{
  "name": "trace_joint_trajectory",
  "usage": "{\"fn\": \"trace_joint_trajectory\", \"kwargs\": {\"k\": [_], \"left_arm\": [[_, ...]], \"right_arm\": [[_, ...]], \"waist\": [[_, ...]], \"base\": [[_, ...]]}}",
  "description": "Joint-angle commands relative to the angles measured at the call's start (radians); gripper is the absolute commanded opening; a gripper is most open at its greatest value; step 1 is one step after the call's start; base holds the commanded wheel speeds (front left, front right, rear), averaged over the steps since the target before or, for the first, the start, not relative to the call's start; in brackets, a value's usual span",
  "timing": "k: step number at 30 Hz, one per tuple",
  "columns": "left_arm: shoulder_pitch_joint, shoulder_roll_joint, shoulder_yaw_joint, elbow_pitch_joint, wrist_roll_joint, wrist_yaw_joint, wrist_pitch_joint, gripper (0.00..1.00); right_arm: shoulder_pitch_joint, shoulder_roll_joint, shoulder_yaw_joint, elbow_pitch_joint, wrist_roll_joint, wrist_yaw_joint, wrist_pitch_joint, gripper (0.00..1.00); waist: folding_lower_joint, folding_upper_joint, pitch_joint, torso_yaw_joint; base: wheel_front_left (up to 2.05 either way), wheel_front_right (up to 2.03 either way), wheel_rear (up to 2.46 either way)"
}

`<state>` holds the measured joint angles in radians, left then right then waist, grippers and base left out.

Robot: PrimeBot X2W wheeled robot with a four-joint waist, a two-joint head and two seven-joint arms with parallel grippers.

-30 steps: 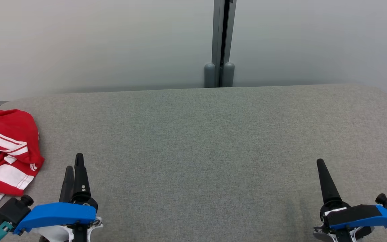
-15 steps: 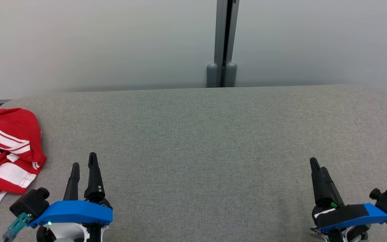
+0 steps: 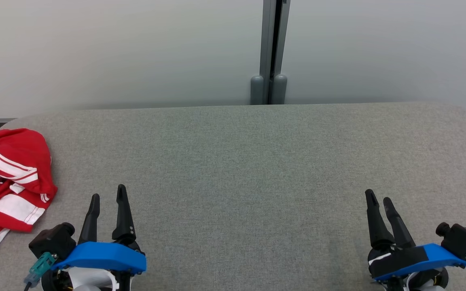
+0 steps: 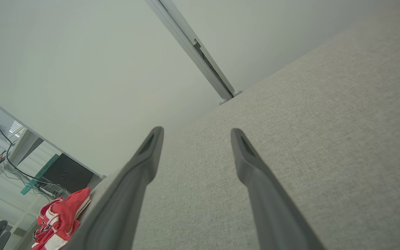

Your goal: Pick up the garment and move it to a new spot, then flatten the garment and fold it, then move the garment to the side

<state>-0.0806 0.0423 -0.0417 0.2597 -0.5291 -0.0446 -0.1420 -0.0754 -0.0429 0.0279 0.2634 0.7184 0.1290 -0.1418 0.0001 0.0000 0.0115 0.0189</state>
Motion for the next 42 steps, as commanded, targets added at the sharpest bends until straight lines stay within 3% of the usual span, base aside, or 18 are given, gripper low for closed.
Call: {"fn": "trace_joint_trajectory", "kwargs": {"k": [1, 42], "left_arm": [[-0.023, 0.009, -0.002, -0.006, 0.023, 0.001, -0.007, 1.0], [-0.021, 0.018, -0.028, 0.03, 0.378, 0.026, -0.1, 1.0]], "right_arm": [[-0.02, -0.008, 0.004, -0.007, -0.021, 0.002, -0.008, 1.0], [-0.026, -0.01, 0.036, 0.022, -0.396, 0.003, -0.101, 1.0]], "waist": [[0.0, 0.0, 0.0, 0.0], [-0.0001, 0.0, 0.005, 0.013]], "base": [[0.0, 0.0, 0.0], [0.0, 0.0, 0.0]]}}
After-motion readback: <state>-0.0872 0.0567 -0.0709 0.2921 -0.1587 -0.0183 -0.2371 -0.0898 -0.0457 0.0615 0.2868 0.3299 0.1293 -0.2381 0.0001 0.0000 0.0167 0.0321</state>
